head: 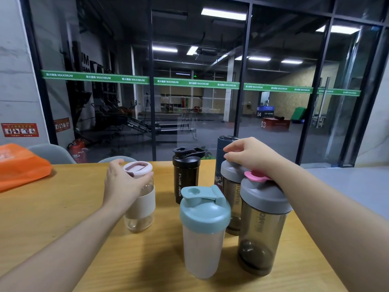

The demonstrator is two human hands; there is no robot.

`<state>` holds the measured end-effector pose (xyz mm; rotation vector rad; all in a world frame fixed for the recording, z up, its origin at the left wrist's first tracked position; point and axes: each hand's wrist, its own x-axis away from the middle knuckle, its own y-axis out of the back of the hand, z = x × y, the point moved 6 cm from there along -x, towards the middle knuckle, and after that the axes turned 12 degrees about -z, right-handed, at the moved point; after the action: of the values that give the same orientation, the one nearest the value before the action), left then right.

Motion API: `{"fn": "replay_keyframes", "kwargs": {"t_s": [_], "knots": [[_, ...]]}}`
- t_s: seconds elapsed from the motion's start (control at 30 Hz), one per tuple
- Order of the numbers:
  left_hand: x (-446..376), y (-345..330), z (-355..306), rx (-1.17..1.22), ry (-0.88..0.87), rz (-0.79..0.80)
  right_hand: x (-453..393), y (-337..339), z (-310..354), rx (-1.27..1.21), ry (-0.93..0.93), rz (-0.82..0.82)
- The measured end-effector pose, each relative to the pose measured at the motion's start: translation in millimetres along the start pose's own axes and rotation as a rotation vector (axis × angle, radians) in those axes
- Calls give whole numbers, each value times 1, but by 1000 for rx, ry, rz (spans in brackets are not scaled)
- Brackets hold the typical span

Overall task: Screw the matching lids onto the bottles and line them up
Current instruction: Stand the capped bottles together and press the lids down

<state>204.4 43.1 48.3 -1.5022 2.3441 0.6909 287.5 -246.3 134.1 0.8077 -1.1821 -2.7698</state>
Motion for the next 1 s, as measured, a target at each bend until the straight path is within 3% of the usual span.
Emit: {"fn": "replay_keyframes", "kwargs": {"t_s": [0.4, 0.63, 1.0], "knots": [[-17, -6, -32, -407, -259, 548, -1, 0, -1, 12, 5, 0], [-10, -13, -41, -314, -264, 706, -1, -1, 0, 9, 11, 2], [14, -32, -63, -144, -343, 808, -3, -2, -2, 41, -9, -6]]}}
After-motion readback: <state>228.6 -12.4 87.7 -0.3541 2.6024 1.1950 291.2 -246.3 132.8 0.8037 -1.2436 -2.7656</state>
